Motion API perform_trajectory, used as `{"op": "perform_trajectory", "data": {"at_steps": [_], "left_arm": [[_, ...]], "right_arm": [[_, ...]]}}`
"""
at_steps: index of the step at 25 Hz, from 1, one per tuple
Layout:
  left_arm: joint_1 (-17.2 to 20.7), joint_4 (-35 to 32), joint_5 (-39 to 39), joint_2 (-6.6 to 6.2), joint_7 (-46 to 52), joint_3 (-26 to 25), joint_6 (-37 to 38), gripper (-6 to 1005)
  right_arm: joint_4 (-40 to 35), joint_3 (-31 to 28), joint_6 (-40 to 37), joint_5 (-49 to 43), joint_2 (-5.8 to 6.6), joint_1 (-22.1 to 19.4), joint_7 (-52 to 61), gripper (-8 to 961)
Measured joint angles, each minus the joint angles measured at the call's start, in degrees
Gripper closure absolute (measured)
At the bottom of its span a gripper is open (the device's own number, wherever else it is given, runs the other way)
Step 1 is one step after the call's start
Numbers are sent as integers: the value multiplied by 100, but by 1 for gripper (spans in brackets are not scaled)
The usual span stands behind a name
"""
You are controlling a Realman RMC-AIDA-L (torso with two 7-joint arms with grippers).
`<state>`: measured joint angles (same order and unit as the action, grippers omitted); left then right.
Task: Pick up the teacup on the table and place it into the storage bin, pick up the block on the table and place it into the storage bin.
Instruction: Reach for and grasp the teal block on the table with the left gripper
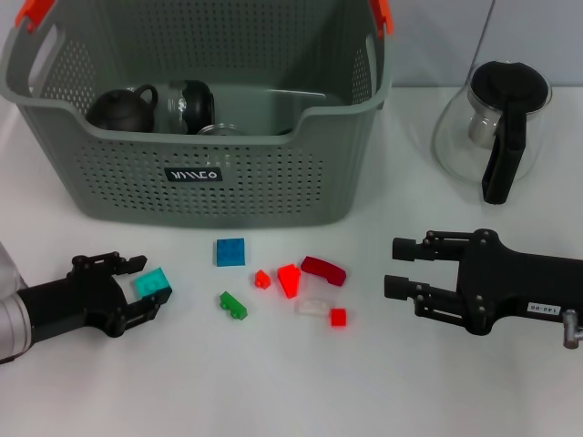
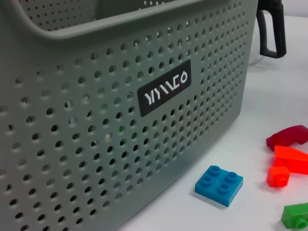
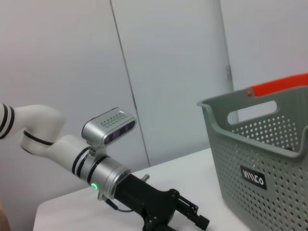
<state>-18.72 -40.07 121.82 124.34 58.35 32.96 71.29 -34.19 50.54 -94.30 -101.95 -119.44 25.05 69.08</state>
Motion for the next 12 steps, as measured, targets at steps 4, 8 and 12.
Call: {"op": "perform_trajectory", "data": {"at_steps": [4,8,12], "left_arm": [[14,14,0,6,0,0,-73,421],[10,65,0,5,0,-1,-119,422],[0,96,0,3,0,38,-130,423]], "right_arm": [[0,0,0,0,0,0,0,431],[0,0,0,0,4,0,0,432],[5,0,0,0,8,0,0,432]]}}
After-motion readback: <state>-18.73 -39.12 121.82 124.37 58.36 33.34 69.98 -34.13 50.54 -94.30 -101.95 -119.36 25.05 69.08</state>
